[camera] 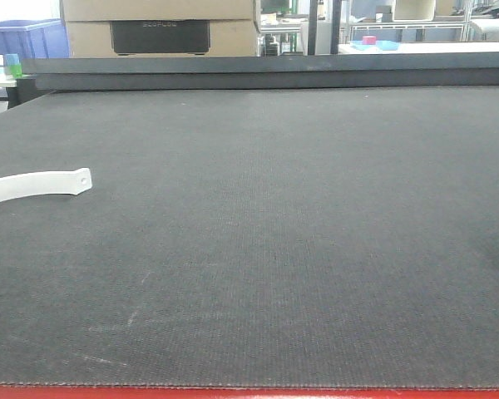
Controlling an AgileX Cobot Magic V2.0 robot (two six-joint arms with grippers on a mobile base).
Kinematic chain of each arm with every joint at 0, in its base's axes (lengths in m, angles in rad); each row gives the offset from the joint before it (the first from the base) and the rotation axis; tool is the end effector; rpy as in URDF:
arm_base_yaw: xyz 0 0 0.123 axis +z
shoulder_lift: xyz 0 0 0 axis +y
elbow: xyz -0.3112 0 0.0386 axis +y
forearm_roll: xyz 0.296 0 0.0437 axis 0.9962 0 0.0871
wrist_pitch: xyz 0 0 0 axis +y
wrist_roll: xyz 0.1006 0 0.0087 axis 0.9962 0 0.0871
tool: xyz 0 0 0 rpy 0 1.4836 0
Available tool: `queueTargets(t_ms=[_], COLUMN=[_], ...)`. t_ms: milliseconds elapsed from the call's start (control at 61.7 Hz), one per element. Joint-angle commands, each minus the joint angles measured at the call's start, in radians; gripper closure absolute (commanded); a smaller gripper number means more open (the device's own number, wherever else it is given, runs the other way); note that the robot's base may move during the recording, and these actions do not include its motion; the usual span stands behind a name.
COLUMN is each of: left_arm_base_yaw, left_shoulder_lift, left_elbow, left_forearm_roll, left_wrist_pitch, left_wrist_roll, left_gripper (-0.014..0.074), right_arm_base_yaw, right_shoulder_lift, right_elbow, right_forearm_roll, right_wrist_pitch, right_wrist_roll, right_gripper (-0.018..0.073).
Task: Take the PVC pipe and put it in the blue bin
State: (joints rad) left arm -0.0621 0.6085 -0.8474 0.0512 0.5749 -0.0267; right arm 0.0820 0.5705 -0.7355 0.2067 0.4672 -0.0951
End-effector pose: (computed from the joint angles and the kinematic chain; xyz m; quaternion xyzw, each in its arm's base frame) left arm 0.1417 -0.0060 0.4202 0.0224 0.7888 -0.0031 0.6142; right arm 0.1409 0.0210 0.3946 -0.0261 0.7755 0.0899 0.6244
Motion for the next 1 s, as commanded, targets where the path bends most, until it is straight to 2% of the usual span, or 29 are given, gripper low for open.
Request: queueTargets(t_ms=[0,81,292,437,535,697,761,826,891,988], left_arm_base_yaw=[-0.003,-0.003,-0.003,-0.003,-0.003,-0.003,-0.003,-0.003,-0.003,-0.003], left_shoulder_lift=[0.100,0.186,0.366,0.463,0.508,0.553,0.559,0.559,0.559,0.560], left_elbow=[-0.063,-0.091,-0.093,-0.093,-0.093,-0.093,-0.093,-0.093,-0.093,-0.093], left_forearm_roll=[0.041,0.042,-0.014,-0.075,-0.103,-0.150,-0.167,-0.182,-0.193,-0.198], left_wrist_pitch=[0.130,0.174,0.178,0.183,0.211,0.219,0.221,0.222,0.222,0.220], left_wrist_roll=[0.000,0.000,0.000,0.000,0.000,0.000,0.000,0.000,0.000,0.000], left_gripper=[0.0707,0.0707,0.0707,0.0707,0.0707,0.0707,0.0707,0.0707,0.0707,0.0707], right_arm_base_yaw=[-0.004,-0.004,-0.004,-0.004,-0.004,-0.004,-0.004,0.001,0.014,0.058], right_shoulder_lift=[0.104,0.199,0.429,0.543,0.596,0.679,0.715,0.746,0.785,0.830], right_elbow=[-0.047,-0.069,-0.070,-0.070,-0.070,-0.070,-0.084,-0.114,-0.159,-0.217], right_forearm_roll=[-0.017,-0.017,-0.017,-0.017,0.020,0.062,0.130,0.150,0.093,-0.115], right_wrist_pitch=[0.118,0.200,0.339,0.324,0.300,0.189,0.207,0.263,0.314,0.366], right_wrist_roll=[-0.005,-0.005,-0.005,-0.005,-0.005,-0.001,-0.001,0.001,0.082,0.336], right_gripper=[0.0727,0.0727,0.0727,0.0727,0.0727,0.0727,0.0725,0.0699,0.0695,0.0695])
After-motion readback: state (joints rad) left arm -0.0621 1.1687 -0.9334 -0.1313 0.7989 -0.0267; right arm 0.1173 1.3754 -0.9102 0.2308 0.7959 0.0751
